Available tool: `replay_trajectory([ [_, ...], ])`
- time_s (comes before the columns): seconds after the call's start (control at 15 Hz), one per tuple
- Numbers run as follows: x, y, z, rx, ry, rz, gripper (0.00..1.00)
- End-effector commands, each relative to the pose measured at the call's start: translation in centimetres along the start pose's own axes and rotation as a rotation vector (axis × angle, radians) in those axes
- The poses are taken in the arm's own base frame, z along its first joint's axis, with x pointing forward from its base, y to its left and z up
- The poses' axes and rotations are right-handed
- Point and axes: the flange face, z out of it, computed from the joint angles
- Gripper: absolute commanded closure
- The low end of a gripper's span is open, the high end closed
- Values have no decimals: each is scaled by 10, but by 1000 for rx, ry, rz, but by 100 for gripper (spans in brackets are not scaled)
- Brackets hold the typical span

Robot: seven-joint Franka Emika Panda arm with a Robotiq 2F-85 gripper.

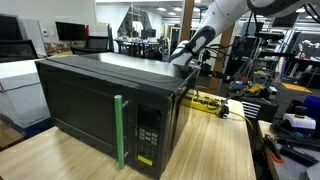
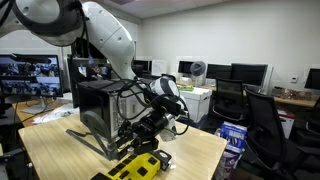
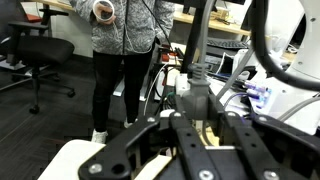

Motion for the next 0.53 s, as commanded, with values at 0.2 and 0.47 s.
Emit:
replay_trajectory([
  [0.2,7,15,-8,-54,32,-6,92],
  [0.47,11,20,-9,-43,41,10,92],
])
